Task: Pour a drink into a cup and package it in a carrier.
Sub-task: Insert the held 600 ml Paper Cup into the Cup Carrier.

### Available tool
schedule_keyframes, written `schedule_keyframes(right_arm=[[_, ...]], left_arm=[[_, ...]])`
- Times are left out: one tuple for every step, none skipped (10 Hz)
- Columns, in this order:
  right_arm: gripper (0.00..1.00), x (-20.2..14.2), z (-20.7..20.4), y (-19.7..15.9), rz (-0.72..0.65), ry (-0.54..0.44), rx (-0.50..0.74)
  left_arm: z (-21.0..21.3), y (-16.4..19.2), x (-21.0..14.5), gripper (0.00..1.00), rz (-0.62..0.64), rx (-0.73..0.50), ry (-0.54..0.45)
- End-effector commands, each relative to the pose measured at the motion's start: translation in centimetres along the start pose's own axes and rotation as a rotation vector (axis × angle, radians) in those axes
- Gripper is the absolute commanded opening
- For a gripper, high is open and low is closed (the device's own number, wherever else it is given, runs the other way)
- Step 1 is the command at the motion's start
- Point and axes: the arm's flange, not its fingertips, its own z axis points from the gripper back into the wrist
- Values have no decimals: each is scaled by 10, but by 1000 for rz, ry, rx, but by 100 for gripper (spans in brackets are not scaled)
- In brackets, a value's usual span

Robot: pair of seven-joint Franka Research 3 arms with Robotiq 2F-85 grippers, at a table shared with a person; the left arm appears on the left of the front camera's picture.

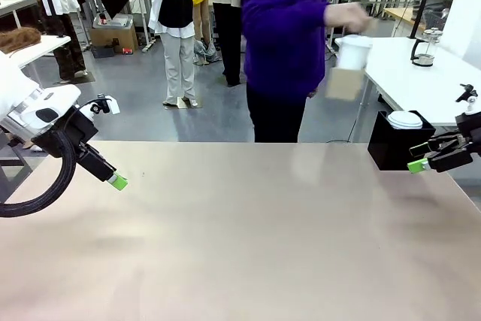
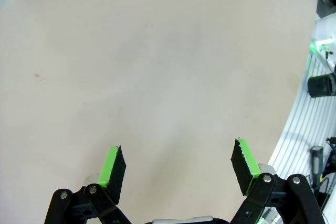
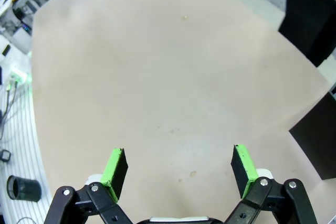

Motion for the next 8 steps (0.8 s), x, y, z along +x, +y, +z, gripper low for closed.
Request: schedule_keyframes(right_arm=[[100, 1, 2, -1, 6, -4, 8], [100, 1, 2, -1, 6, -4, 8], [100, 1, 2, -1, 6, -4, 8], [100, 1, 2, -1, 6, -4, 8], [100, 1, 2, -1, 6, -4, 8], [100, 1, 2, -1, 6, -4, 8], [100, 1, 2, -1, 6, -4, 8], [100, 1, 2, -1, 6, -4, 8]], left_arm=[[-1, -1, -1, 100, 4, -9, -19], [-1, -1, -1, 100, 4, -9, -19], [-1, -1, -1, 100, 4, -9, -19], [-1, -1, -1, 100, 4, -9, -19], [-1, -1, -1, 100, 4, -9, -19], [-1, -1, -1, 100, 4, -9, -19], [-1, -1, -1, 100, 4, -9, -19], [-1, -1, -1, 100, 4, -9, -19]])
